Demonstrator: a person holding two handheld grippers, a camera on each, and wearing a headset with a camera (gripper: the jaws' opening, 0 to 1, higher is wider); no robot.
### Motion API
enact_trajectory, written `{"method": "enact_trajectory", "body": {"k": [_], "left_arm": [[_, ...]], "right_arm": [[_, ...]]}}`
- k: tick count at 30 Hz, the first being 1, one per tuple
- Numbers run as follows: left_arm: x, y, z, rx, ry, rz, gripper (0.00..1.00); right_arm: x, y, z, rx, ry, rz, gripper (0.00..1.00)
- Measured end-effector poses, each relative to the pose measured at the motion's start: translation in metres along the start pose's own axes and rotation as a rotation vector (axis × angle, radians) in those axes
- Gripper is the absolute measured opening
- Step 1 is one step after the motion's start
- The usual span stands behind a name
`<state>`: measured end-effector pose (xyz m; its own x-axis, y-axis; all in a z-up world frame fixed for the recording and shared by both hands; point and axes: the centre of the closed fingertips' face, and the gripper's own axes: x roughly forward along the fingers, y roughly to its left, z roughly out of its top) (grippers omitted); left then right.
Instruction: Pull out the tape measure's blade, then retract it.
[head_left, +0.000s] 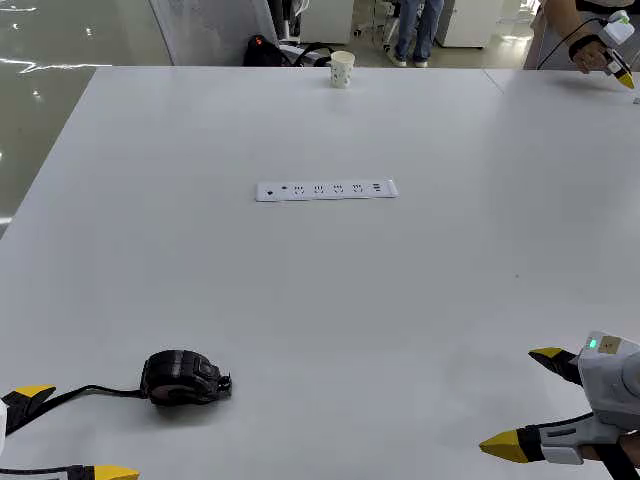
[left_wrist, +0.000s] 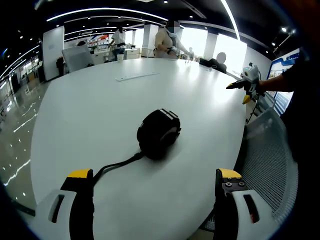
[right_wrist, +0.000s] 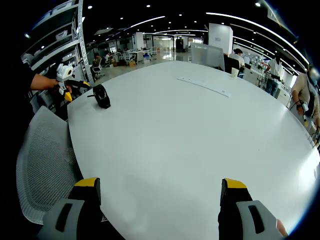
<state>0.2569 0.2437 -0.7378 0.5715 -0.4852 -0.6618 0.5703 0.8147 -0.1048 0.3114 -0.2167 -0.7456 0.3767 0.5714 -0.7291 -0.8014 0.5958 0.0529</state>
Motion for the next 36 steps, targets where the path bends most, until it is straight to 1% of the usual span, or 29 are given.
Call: {"method": "enact_trajectory", "body": {"k": [5, 8, 11, 13, 14, 15, 16, 17, 18, 20, 22, 25, 27, 28, 29, 31, 32, 33, 36], "left_arm": [[-0.001, -0.001, -0.002, 0.002, 0.010, 0.003, 0.99], [0.000, -0.005, -0.004, 0.007, 0.018, -0.008, 0.99], [0.000, -0.006, -0.006, 0.008, 0.023, -0.012, 0.99], [0.000, -0.006, -0.007, 0.009, 0.026, -0.012, 0.99], [0.000, -0.007, -0.006, 0.011, 0.025, -0.015, 0.99], [0.000, -0.007, -0.006, 0.013, 0.026, -0.017, 0.99], [0.000, -0.007, -0.005, 0.020, 0.031, -0.022, 0.99], [0.000, -0.008, -0.005, 0.034, 0.034, -0.032, 0.99], [0.000, -0.008, -0.004, 0.064, 0.042, -0.042, 0.99], [0.001, -0.009, -0.003, 0.096, 0.059, -0.054, 0.99], [0.002, -0.008, -0.001, 0.114, 0.070, -0.065, 0.99], [0.004, -0.007, 0.001, 0.138, 0.088, -0.077, 0.99], [0.005, -0.006, 0.003, 0.151, 0.096, -0.090, 0.99], [0.006, -0.006, 0.004, 0.161, 0.106, -0.100, 0.99], [0.007, -0.006, 0.005, 0.171, 0.113, -0.105, 0.99], [0.010, -0.006, 0.005, 0.201, 0.136, -0.131, 0.99], [0.011, -0.005, 0.006, 0.245, 0.154, -0.139, 0.99], [0.012, -0.005, 0.007, 0.255, 0.155, -0.138, 0.99], [0.017, -0.008, 0.011, 0.308, 0.186, -0.167, 0.99]], "right_arm": [[-0.001, 0.000, -0.001, 0.002, 0.001, -0.002, 0.99], [-0.002, 0.000, -0.002, 0.001, 0.001, -0.003, 0.99], [-0.004, -0.001, -0.003, 0.005, 0.003, -0.007, 0.99], [-0.004, -0.001, -0.003, 0.009, 0.004, -0.005, 0.99], [-0.003, 0.001, -0.005, 0.016, 0.014, 0.005, 0.99], [-0.001, 0.003, -0.004, 0.007, 0.006, 0.023, 0.99], [0.001, 0.003, -0.005, -0.012, 0.009, 0.011, 0.99], [0.002, 0.002, -0.004, -0.034, 0.006, 0.001, 0.99], [0.004, 0.004, -0.005, -0.037, 0.004, 0.007, 0.99], [0.008, 0.008, -0.008, -0.009, 0.017, 0.039, 0.99], [0.011, 0.010, -0.010, -0.023, 0.032, 0.052, 0.99], [0.013, 0.012, -0.009, -0.038, 0.031, 0.061, 0.99], [0.015, 0.014, -0.005, -0.061, 0.023, 0.071, 0.99], [0.017, 0.017, -0.003, -0.074, 0.009, 0.095, 0.99], [0.018, 0.018, -0.003, -0.079, 0.017, 0.096, 0.99], [0.021, 0.020, 0.000, -0.091, 0.028, 0.114, 0.99], [0.022, 0.021, 0.004, -0.096, 0.024, 0.117, 0.99], [0.023, 0.021, 0.005, -0.097, 0.024, 0.117, 0.99], [0.030, 0.018, 0.012, -0.105, 0.032, 0.116, 0.99]]}}
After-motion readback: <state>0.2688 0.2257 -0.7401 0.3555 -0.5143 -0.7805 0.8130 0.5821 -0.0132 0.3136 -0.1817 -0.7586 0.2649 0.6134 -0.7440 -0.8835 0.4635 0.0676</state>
